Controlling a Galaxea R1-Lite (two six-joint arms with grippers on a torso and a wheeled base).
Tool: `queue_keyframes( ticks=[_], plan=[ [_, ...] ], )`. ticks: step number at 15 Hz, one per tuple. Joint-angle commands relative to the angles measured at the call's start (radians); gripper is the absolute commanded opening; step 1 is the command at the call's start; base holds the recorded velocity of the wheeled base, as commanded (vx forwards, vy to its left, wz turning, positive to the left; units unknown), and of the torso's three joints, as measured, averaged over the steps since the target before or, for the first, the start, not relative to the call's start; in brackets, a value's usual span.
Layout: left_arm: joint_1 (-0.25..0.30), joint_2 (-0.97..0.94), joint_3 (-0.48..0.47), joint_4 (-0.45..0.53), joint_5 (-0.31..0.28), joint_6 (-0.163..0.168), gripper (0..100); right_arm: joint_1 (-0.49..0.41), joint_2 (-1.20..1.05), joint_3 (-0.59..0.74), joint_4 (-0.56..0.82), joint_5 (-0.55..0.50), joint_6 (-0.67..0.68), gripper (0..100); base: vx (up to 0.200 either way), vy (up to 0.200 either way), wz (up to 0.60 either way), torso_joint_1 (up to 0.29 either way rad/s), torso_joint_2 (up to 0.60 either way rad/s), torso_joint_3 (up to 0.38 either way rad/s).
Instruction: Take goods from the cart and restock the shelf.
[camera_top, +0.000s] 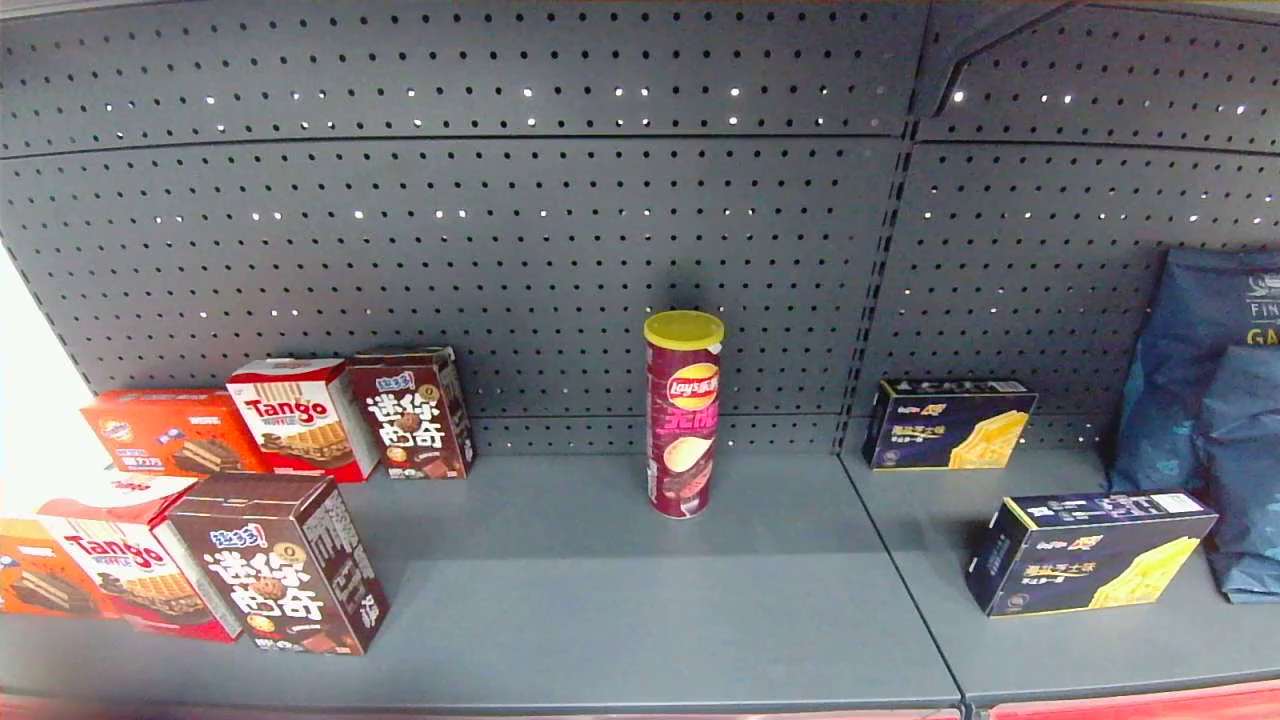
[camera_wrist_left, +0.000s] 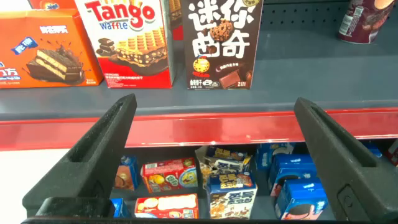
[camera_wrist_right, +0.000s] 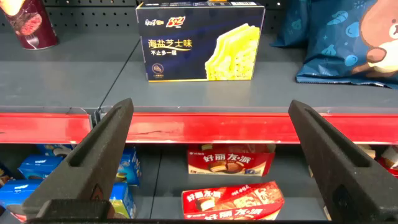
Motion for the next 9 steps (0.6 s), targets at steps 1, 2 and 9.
queue_keyframes(
  ticks=[1, 2, 9],
  plan=[
    [0.001, 0.0, 0.0, 0.0, -0.001, 0.0, 100, 0.0, 0.0, 0.0, 0.0, 0.0, -0.001, 100, 0.0, 0.0, 0.0, 0.0, 0.0, 0.0],
    [0.001, 0.0, 0.0, 0.0, -0.001, -0.001, 100, 0.0, 0.0, 0.0, 0.0, 0.0, 0.001, 100, 0.0, 0.0, 0.0, 0.0, 0.0, 0.0],
    [-0.001, 0.0, 0.0, 0.0, 0.001, -0.001, 100, 0.0, 0.0, 0.0, 0.0, 0.0, 0.001, 100, 0.0, 0.0, 0.0, 0.0, 0.0, 0.0]
  ],
)
